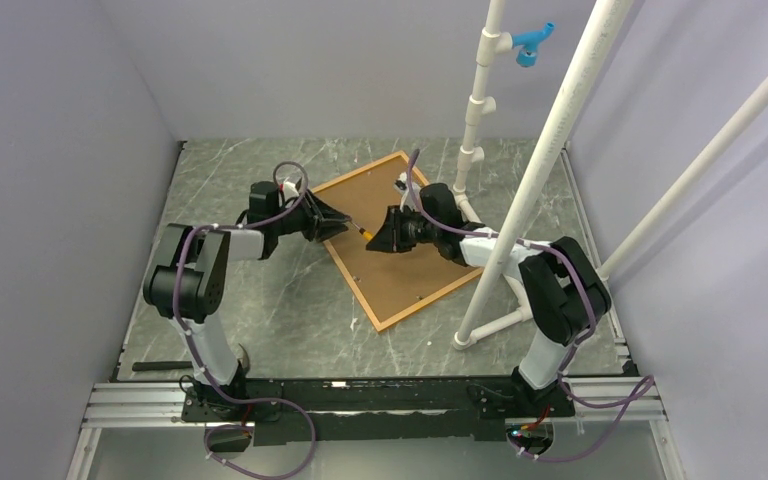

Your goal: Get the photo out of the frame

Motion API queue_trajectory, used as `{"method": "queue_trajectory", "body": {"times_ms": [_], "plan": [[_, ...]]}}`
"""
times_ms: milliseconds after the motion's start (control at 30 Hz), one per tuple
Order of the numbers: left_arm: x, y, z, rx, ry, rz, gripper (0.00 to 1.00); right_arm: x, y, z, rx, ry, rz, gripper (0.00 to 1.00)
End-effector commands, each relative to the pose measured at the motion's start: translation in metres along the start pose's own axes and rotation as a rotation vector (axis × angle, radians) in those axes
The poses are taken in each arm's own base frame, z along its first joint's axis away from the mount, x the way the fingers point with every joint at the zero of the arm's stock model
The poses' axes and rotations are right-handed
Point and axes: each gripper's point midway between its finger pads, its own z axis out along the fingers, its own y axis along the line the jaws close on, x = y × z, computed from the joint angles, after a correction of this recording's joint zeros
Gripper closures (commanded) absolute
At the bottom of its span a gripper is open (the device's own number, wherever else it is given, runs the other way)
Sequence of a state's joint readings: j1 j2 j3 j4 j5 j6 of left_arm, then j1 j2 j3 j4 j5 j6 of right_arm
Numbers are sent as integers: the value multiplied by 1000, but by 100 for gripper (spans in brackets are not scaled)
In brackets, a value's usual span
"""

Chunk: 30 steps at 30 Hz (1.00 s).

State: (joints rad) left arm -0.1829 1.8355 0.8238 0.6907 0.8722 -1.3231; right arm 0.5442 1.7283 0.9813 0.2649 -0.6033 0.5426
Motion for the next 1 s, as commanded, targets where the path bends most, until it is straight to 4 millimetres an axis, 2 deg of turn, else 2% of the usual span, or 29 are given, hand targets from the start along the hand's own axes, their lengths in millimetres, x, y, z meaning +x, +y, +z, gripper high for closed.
{"method": "queue_trajectory", "body": {"times_ms": [0, 133, 233, 367, 600, 800, 967], "plan": [[-17, 27, -18, -304, -17, 114, 55, 5, -7, -16, 100, 58, -50, 100], [-28, 56, -37, -560, -49, 117, 46, 33, -14, -24, 117, 171, -36, 100], [-32, 67, -46, -654, -80, 95, 46, 49, -12, -28, 87, 282, -46, 100], [-31, 80, -55, -731, -104, 46, 46, 59, -8, -35, 63, 353, -73, 100], [-21, 99, -42, -699, -43, -27, 47, 80, -12, -33, 73, 457, -60, 100], [-15, 103, -35, -672, -28, -34, 48, 100, -10, -29, 87, 519, -66, 100], [-12, 108, -30, -673, -9, -34, 49, 106, -12, -31, 107, 523, -62, 100]]}}
